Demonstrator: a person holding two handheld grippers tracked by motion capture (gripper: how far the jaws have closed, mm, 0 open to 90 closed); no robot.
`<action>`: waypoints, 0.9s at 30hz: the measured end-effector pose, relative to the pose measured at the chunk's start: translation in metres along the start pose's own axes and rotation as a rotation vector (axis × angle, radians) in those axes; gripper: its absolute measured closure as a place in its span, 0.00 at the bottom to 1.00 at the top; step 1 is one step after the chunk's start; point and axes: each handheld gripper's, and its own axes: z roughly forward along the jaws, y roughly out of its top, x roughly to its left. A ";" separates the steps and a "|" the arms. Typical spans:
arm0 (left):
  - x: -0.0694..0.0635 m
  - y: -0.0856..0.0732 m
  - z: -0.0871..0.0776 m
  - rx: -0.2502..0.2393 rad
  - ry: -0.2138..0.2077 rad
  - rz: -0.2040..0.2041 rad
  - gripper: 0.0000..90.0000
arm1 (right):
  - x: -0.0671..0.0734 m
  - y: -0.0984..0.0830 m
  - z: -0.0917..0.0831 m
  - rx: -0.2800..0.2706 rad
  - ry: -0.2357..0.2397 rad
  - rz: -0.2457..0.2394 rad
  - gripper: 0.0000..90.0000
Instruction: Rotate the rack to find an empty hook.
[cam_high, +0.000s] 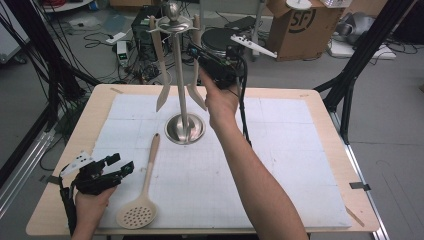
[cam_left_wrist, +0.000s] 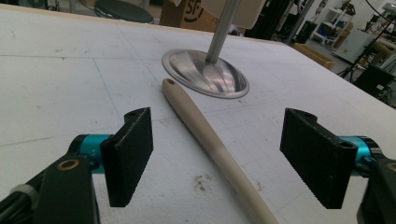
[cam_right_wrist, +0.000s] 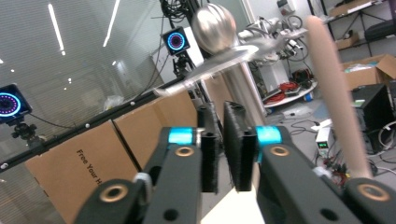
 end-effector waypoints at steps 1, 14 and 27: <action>0.000 0.000 0.000 0.001 0.000 0.000 0.29 | -0.002 -0.001 -0.004 0.001 0.002 0.000 0.92; -0.002 0.000 0.004 0.014 -0.007 0.008 0.29 | -0.021 -0.010 -0.041 0.023 0.033 0.012 0.66; -0.007 0.001 0.010 0.025 -0.019 0.020 0.29 | -0.029 -0.018 -0.073 0.033 0.034 -0.021 0.46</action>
